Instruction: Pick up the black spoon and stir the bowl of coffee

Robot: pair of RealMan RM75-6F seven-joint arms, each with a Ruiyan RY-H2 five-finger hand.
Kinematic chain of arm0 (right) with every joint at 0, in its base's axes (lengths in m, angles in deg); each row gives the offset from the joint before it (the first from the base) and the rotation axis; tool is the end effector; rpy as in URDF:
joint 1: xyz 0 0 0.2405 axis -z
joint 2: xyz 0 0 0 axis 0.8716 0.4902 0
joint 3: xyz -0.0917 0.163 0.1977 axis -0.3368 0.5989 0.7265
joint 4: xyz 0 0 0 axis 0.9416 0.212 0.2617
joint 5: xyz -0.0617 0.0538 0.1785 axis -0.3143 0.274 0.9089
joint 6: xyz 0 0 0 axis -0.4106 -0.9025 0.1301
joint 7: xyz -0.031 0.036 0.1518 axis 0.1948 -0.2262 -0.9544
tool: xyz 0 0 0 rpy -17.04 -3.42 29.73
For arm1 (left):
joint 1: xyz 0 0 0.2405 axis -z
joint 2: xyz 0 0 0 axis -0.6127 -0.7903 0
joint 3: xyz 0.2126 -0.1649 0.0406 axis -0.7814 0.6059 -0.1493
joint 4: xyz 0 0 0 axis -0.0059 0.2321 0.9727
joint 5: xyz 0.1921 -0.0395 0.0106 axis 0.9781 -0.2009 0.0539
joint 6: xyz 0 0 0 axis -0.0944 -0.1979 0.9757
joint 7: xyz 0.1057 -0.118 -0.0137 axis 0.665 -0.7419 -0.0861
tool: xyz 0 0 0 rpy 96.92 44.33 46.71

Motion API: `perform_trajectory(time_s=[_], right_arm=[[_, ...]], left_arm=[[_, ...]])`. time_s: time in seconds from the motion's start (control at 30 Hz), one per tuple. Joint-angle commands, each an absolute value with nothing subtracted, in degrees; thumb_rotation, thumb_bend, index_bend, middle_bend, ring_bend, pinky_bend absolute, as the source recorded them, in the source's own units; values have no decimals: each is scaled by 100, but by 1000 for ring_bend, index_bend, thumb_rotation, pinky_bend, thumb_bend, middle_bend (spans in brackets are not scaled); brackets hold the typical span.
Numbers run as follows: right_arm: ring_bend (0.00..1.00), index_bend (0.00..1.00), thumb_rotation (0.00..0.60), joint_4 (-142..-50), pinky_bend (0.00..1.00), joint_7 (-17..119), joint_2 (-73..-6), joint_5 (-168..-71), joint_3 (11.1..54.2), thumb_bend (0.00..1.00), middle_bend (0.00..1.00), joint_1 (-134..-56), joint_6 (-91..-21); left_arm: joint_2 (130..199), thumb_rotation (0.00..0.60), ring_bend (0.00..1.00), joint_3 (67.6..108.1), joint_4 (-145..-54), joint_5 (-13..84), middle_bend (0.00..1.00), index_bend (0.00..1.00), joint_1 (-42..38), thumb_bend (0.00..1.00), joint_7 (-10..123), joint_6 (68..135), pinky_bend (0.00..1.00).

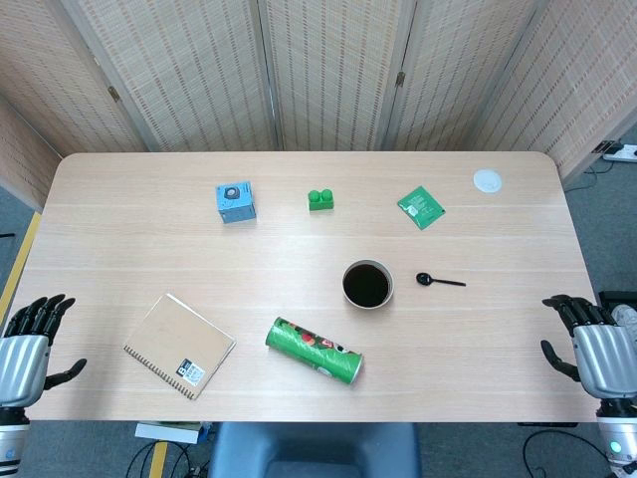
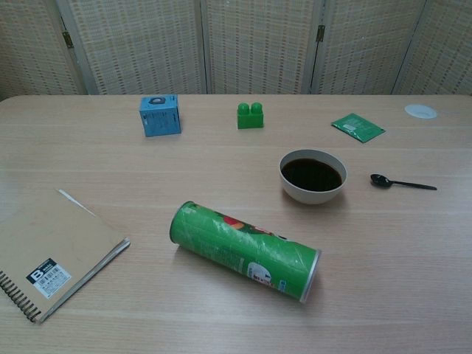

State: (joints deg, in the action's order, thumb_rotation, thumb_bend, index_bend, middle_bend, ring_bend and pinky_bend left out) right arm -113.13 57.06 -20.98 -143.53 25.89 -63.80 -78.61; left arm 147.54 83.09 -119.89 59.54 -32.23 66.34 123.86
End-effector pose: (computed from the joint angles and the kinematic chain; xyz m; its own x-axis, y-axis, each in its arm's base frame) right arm -0.3240 -0.1889 0.1827 0.4720 0.0204 0.8814 -0.8816 0.0109 0.4719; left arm -0.3125 0.2014 0.1716 0.5048 -0.0333 0.8626 0.8631 0.0005 -0.5050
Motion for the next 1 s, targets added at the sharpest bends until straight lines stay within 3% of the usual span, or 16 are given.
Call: perform_trajectory(time_s=[0.03,1.0], right_arm=[[246,271,600,-11309,313,5701,-2102,-14359,2590,238,264,-6380,-7866],[288,271,600,-11210,313,5682,-2150,-14366,2634,238,317,-6430,-7829]], left_arm=[[14758,600,122,8309,-11985,5954,154,172,-3223,195,6633,12385,177],[14792,600,122,8311,-11964,6041,154,185,-3226,195,6575,12449,177]])
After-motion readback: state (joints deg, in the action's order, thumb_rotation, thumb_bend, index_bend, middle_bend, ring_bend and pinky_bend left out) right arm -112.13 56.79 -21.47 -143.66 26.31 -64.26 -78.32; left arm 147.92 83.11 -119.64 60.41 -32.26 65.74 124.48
